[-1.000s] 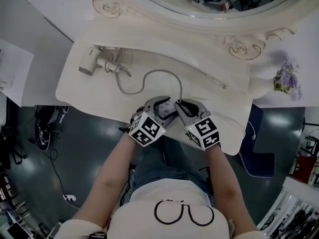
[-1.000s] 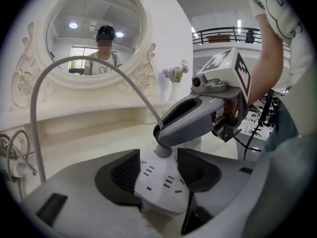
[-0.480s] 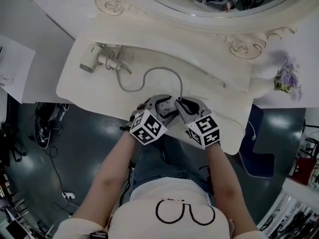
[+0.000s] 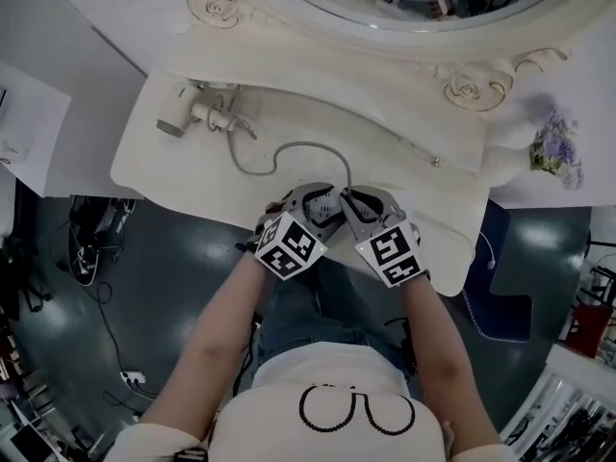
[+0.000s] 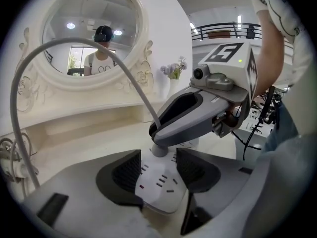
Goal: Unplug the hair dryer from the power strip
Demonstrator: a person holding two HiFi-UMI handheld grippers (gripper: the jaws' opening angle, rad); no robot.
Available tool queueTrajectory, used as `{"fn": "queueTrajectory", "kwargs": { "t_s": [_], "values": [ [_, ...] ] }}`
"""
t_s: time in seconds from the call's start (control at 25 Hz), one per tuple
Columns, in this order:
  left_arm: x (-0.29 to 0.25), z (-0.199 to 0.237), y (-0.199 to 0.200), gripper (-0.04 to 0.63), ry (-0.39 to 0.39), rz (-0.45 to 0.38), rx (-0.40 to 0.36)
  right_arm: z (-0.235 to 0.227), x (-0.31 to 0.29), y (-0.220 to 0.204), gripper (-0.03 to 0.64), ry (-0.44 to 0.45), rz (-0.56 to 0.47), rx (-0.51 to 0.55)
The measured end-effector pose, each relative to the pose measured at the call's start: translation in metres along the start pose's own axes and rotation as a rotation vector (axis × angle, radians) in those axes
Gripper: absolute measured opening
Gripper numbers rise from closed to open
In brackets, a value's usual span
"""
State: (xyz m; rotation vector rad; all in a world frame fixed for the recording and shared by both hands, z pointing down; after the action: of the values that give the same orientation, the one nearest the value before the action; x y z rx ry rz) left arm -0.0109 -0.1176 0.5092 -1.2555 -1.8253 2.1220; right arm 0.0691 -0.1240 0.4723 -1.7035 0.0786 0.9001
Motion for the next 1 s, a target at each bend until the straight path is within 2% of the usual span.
{"fn": "queueTrajectory", "kwargs": {
  "t_s": [0.2,0.32,0.48,0.6,0.68,0.72,0.88,1.0],
  "values": [
    [0.001,-0.001,0.000,0.219,0.016,0.005,0.009,-0.012,0.002,-0.003,0.040,0.001,-0.042,-0.174],
    [0.001,-0.001,-0.001,0.221,0.021,-0.005,0.005,-0.012,0.004,-0.003,0.040,0.014,-0.040,-0.189],
    [0.001,-0.001,-0.002,0.221,0.002,-0.014,-0.006,-0.005,0.006,-0.002,0.040,-0.003,0.000,-0.137],
    [0.000,-0.001,0.000,0.221,-0.012,-0.003,-0.007,0.005,0.002,0.005,0.040,-0.033,0.098,0.012],
    [0.000,-0.001,0.001,0.221,-0.014,0.007,-0.005,0.006,0.000,0.007,0.040,-0.031,0.127,0.051],
    [0.000,-0.001,0.001,0.221,-0.013,0.009,-0.004,0.004,0.000,0.007,0.040,-0.022,0.113,0.026],
    [0.001,-0.001,0.000,0.221,-0.002,0.008,0.004,-0.011,0.003,0.002,0.038,-0.006,-0.002,-0.183],
    [0.000,-0.002,0.000,0.221,-0.002,-0.001,-0.003,-0.014,0.007,-0.001,0.040,0.005,-0.025,-0.220]
  ]
}}
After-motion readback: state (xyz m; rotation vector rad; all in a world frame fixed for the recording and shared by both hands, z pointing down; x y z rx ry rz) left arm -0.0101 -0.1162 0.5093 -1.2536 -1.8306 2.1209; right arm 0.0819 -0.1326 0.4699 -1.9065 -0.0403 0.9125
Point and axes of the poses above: the fingertips, and each gripper's own axes: x backward along the fingers, z to its left, y out of its top, the point moved 7 cm from there along x, backward along the fingers, and after that the axes turned 11 degrees about y, right-handed, at the moved point
